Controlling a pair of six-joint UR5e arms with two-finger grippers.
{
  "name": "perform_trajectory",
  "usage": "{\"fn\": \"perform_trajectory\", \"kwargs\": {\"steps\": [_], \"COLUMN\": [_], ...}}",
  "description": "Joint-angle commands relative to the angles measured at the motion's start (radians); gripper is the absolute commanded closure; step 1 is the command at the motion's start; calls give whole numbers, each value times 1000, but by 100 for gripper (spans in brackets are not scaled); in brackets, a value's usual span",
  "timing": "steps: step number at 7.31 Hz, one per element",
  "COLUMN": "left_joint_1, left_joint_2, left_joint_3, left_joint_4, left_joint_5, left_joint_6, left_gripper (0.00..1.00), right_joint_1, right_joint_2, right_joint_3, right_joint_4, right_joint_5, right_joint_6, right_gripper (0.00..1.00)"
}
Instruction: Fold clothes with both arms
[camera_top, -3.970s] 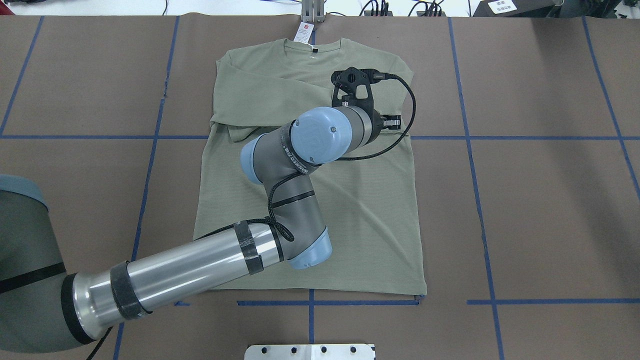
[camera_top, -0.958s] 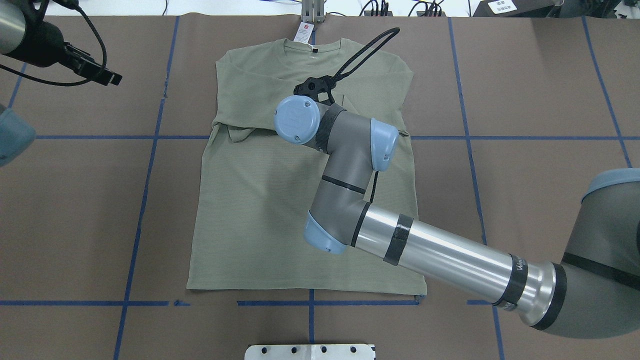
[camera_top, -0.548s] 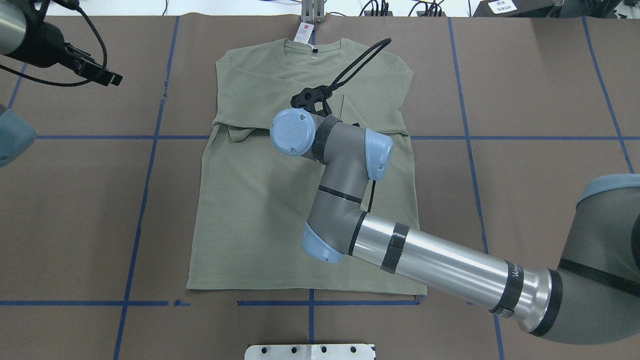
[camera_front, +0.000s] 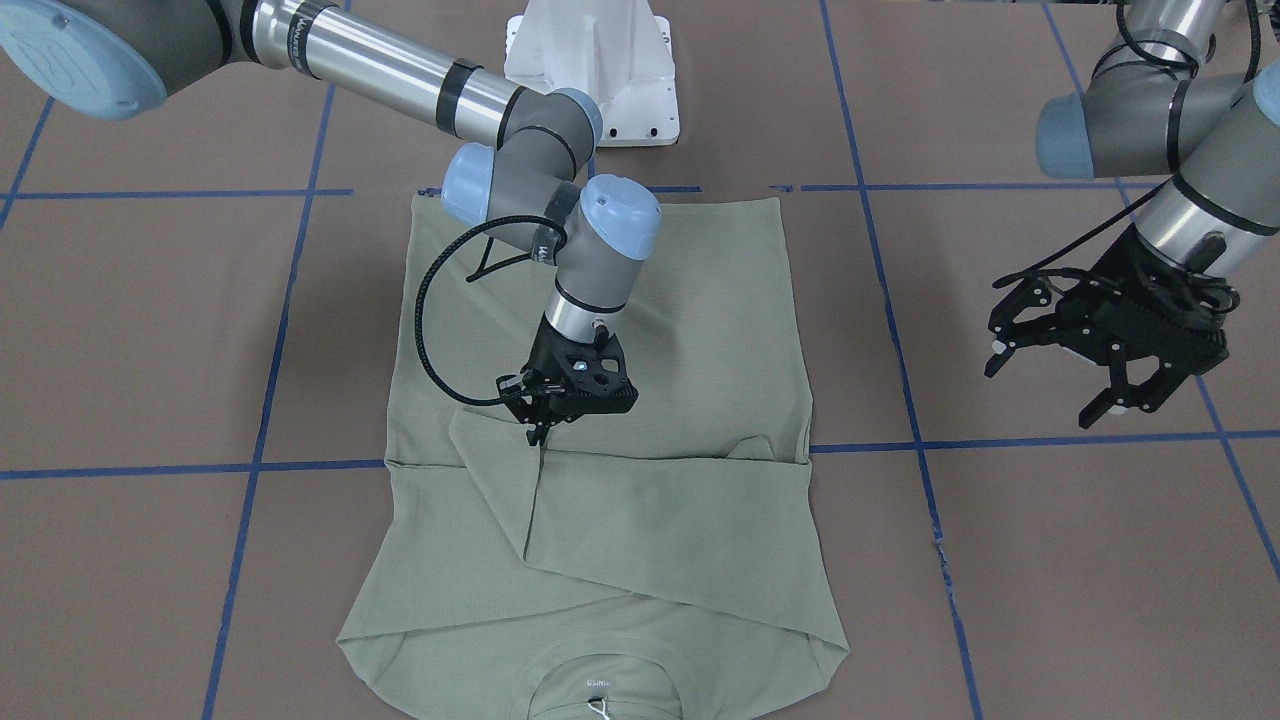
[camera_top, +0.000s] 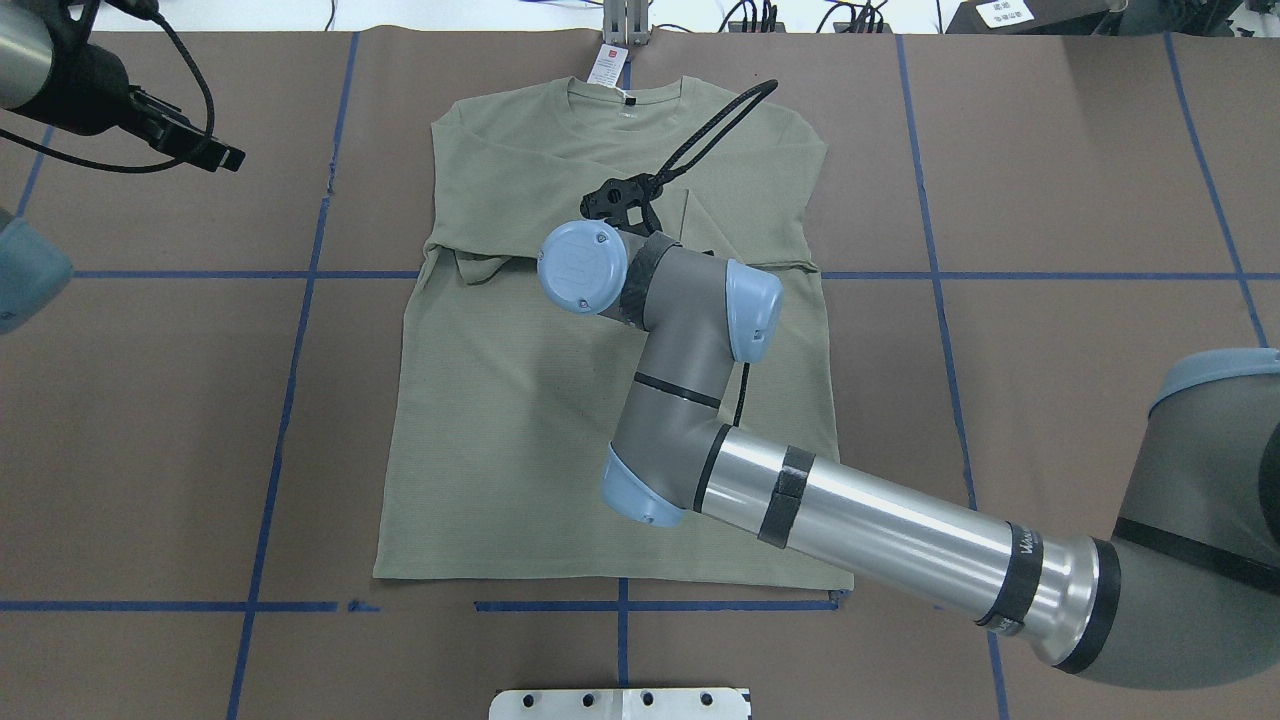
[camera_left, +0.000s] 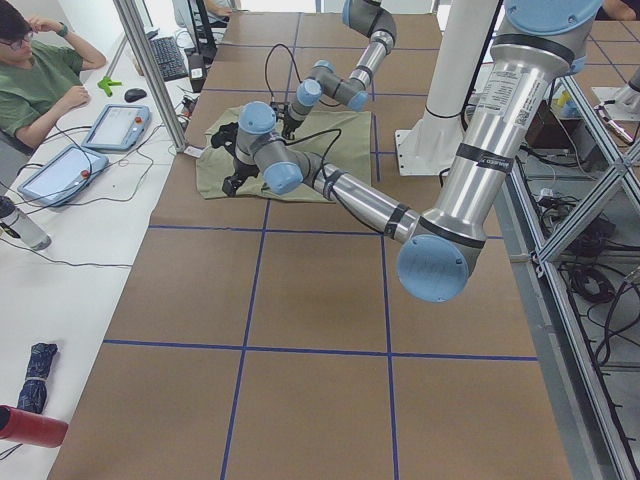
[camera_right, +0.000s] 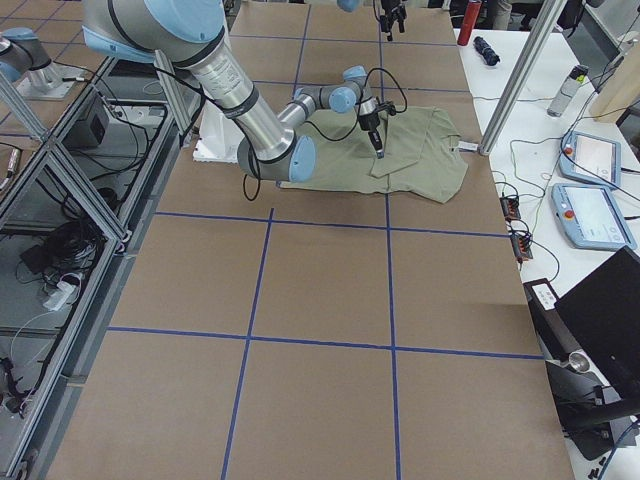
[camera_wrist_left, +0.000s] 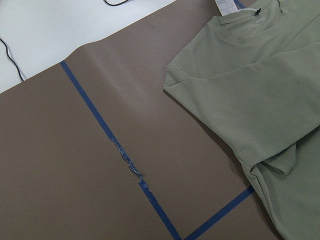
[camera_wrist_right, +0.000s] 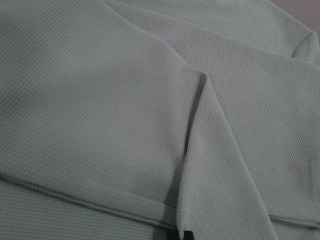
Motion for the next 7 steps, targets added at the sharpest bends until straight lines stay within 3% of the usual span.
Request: {"fn": "perform_trajectory", "kwargs": {"steps": [1,4,7], "left_joint_1": [0,2,3], "left_joint_2": [0,-2,-2], "left_joint_3": [0,-12,-14], "left_joint_4": [0,0,0], "left_joint_5": [0,0,0], "left_joint_6": [-2,-44,-51], "left_gripper": [0,0,0], "right_joint_1": [37,149,181], "right_joint_2": [-3,-111,-171], "right_joint_3": [9,80,78], "right_joint_4": [0,17,89], "right_joint_5": [8,26,21], "right_joint_6": [-32,-240,-297], "right_gripper": [100,100,100]}}
